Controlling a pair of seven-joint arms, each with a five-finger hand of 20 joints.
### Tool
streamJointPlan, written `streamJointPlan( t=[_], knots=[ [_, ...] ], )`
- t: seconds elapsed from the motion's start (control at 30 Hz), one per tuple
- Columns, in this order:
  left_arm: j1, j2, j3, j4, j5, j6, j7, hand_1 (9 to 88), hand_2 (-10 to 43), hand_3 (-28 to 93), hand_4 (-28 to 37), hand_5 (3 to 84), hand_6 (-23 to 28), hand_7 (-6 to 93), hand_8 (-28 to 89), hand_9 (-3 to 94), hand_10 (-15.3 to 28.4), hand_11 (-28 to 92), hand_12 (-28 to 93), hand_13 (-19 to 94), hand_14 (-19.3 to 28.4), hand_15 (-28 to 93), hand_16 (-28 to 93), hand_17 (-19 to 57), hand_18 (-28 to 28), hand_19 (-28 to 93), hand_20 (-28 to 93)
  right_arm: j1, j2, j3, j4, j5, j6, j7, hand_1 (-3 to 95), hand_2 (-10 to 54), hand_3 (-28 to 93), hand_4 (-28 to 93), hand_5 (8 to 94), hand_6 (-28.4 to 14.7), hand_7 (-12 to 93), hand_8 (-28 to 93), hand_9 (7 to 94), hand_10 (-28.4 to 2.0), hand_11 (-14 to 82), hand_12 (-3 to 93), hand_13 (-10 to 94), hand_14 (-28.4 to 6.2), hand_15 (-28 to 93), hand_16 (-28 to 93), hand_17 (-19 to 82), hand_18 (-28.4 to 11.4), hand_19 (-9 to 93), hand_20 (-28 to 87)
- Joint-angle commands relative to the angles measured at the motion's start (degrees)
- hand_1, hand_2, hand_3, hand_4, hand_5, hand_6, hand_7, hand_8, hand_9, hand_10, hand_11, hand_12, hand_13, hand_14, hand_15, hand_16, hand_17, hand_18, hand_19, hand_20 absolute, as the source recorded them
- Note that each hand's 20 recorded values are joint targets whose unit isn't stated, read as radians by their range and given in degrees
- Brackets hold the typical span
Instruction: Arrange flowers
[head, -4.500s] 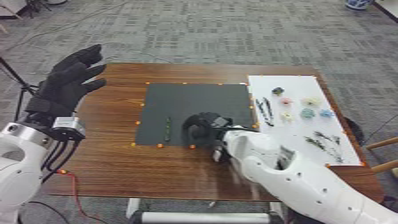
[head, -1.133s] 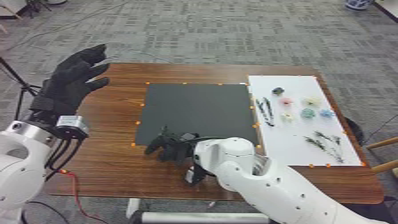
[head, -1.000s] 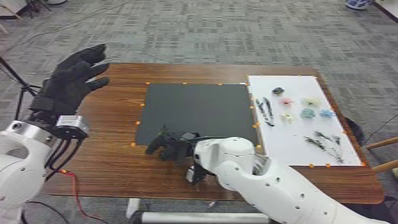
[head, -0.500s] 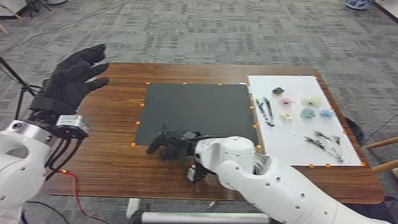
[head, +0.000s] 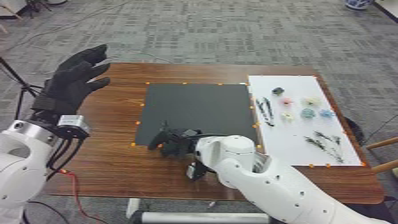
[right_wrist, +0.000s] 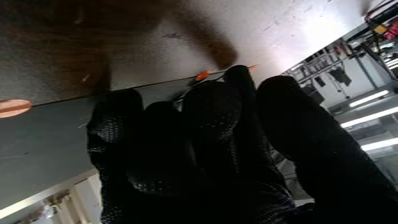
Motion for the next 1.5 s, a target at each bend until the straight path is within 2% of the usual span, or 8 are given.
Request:
streamJointPlan(
  t=[0.03, 0.3, 0.47, 0.57, 0.77, 1.07, 1.43, 1.5],
  knots=[
    [0.34, -0.5, -0.34, -0.13, -0.11, 0.05, -0.32, 26.3, -7.0, 70, -25.2, 20.8, 1.4, 21.2, -9, 13.5, 8.4, 11, 23, 4, 11.4, 34, -1, -14.6, 19.7, 37, 11, -0.43, -0.63, 1.27, -0.96, 0.26, 0.45, -0.28, 18.1, 18.8, 93, -10, 40.3, 3.2, 17, -14, 77.2, -12.3, 66.9, 37.3, 78, -10.4, 87, 34, 34, -23.1, 87, 44],
    [0.96, -1.16, -1.05, -0.34, -0.17, 0.08, -0.33, 26.4, -7.0, 70, -25.2, 20.8, 1.4, 21.2, -9, 13.5, 8.4, 11, 23, 4, 11.4, 34, 0, -14.7, 19.7, 37, 11, -8.6, 3.74, 12.14, -7.62, 20.99, 2.08, -5.59, 18.2, 9.8, 93, -17, 40.9, 4.7, 18, -15, 76.6, -12.4, 67.0, 37.3, 77, -10.4, 87, 34, 34, -23.0, 87, 44],
    [4.27, -1.76, -3.74, -1.51, -0.15, 0.95, -0.08, 26.2, -6.9, 70, -25.1, 20.8, 1.4, 21.2, -9, 13.6, 8.4, 11, 23, 4, 11.4, 34, 0, -14.5, 19.8, 37, 11, -13.15, 16.13, 18.22, -12.69, 24.28, 23.9, -6.8, 19.2, -7.7, 92, -28, 52.9, 4.4, 20, -16, 73.0, -12.4, 55.8, 34.0, 74, -10.5, 85, 33, 32, -22.9, 86, 45],
    [5.67, -2.42, -4.74, -1.99, -0.05, 1.25, 0.1, 26.0, -7.0, 70, -25.1, 20.8, 1.3, 21.0, -9, 13.7, 8.3, 11, 23, 4, 11.4, 35, 0, -14.4, 19.9, 38, 11, -14.83, 23.02, 20.93, -13.85, 18.47, 38.43, -2.73, 19.5, -9.5, 89, -28, 52.5, 1.4, 20, -14, 67.7, -12.0, 42.4, 31.3, 71, -9.9, 83, 32, 31, -22.4, 84, 46],
    [6.22, -2.6, -4.97, -2.09, 0.09, 1.58, 0.29, 25.9, -7.0, 70, -25.2, 20.9, 1.3, 21.0, -9, 13.7, 8.3, 12, 23, 4, 11.3, 35, -1, -14.4, 19.9, 38, 11, -18.53, 32.99, 25.74, -14.23, 1.89, 47.35, 12.48, 22.0, -9.5, 83, -28, 45.5, -2.8, 27, -13, 49.2, -13.1, 35.6, 29.1, 56, -11.7, 79, 30, 25, -22.7, 81, 49],
    [6.74, -3.02, -4.83, -2.28, 0.25, 1.54, 0.3, 25.9, -7.0, 70, -25.2, 20.9, 1.3, 21.2, -9, 13.7, 8.3, 12, 23, 4, 11.4, 36, -2, -14.4, 20.0, 39, 10, -24.73, 37.9, 29.83, -13.1, -10.98, 42.32, 28.58, 29.2, -9.5, 83, -28, 45.6, -4.2, 24, -14, 44.7, -11.6, 29.8, 25.0, 51, -11.3, 78, 27, 23, -21.7, 78, 50],
    [9.31, -3.87, -6.57, -3.13, 0.05, 2.14, 0.39, 25.8, -7.0, 70, -25.3, 20.9, 1.2, 21.4, -9, 13.7, 8.4, 12, 22, 4, 11.5, 36, -2, -14.5, 20.0, 39, 10, -23.9, 38.01, 27.05, -7.67, -10.78, 39.06, 29.39, 39.2, -9.5, 69, -28, 45.7, -3.2, 23, -14, 46.8, -9.1, 24.3, 21.5, 51, -11.0, 77, 27, 23, -21.3, 77, 51],
    [9.19, -3.86, -6.03, -3.08, 0.03, 1.91, 0.54, 25.9, -6.8, 70, -25.3, 20.9, 1.2, 21.5, -9, 13.7, 8.4, 12, 22, 4, 11.4, 36, -2, -14.4, 19.9, 39, 10, -25.17, 37.65, 29.08, -8.88, -10.9, 32.82, 32.84, 37.6, -9.5, 70, -28, 45.7, -3.1, 23, -14, 47.1, -9.2, 23.5, 21.1, 51, -11.2, 77, 27, 23, -21.5, 77, 51]
  ],
)
